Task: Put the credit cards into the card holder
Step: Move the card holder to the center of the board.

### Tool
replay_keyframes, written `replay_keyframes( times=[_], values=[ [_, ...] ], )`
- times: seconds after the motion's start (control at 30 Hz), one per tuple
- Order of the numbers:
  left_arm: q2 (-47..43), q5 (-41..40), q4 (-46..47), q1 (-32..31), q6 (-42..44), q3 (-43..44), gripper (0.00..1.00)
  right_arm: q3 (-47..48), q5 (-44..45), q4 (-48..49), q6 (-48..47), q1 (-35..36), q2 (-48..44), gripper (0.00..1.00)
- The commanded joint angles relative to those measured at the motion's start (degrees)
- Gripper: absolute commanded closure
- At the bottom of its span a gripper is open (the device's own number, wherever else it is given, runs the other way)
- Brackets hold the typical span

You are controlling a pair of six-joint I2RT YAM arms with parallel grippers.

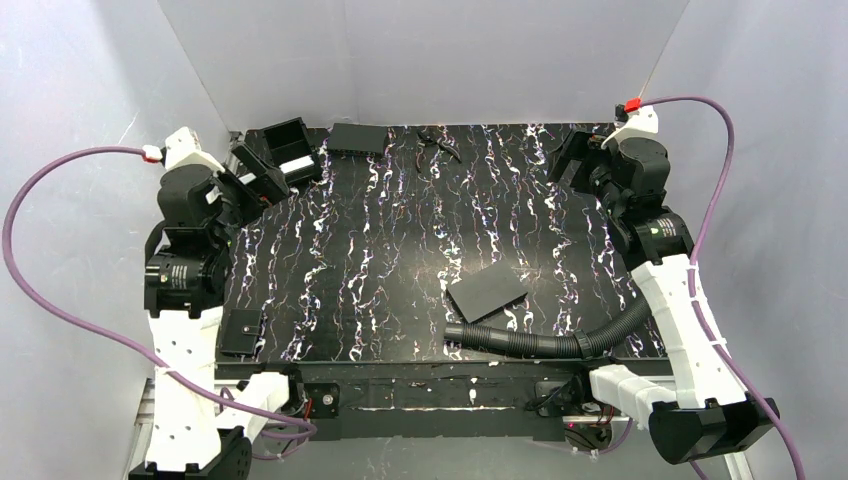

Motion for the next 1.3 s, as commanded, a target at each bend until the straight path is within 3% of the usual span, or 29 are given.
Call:
replay_keyframes(
  times=[0.0,0.23,0.33,0.43,0.63,0.8,0.93,1.07,1.27],
  values=[
    [1.74,0.56,-4.05,0.33,1.16,-0.49,0.01,1.12,-0.21,0.63,0.19,0.08,0.38,0.0],
    [6.4,-0.16,-11.3,0.31,1.11,-3.49,0.01,-0.99,-2.08,1.21,0.62,0.41,0.54,0.0],
    [11.01,-1.51,-16.75,1.56,-2.78,-5.15,0.01,-2.79,-4.29,1.85,2.62,0.67,0.45,0.0],
    [15.83,-1.81,-24.77,8.6,-12.54,-8.71,0.01,-4.61,-6.9,2.62,4.57,0.96,0.66,0.0],
    [24.3,0.35,-31.5,24.54,-25.31,-20.3,0.01,-3.55,-15.67,2.9,6.92,1.75,5.86,0.0],
    [25.87,4.18,-23.47,33.73,-25.73,-28.35,0.01,1.51,-23.46,-1.68,4.64,8.12,14.69,0.0],
    [26.91,-4.65,-21.71,34.0,-26.24,-27.09,0.01,5.42,-21.07,-7.67,-1.16,19.17,22.52,0.0],
    [25.69,-9.3,-18.84,34.66,-23.65,-27.26,0.01,4.47,-19.24,-5.25,-2.26,29.18,25.71,0.0],
    [19.96,-16.08,-8.69,35.01,-15.6,-29.18,0.03,3.13,-21.17,-0.08,-1.18,35.33,29.31,0.0]
  ],
)
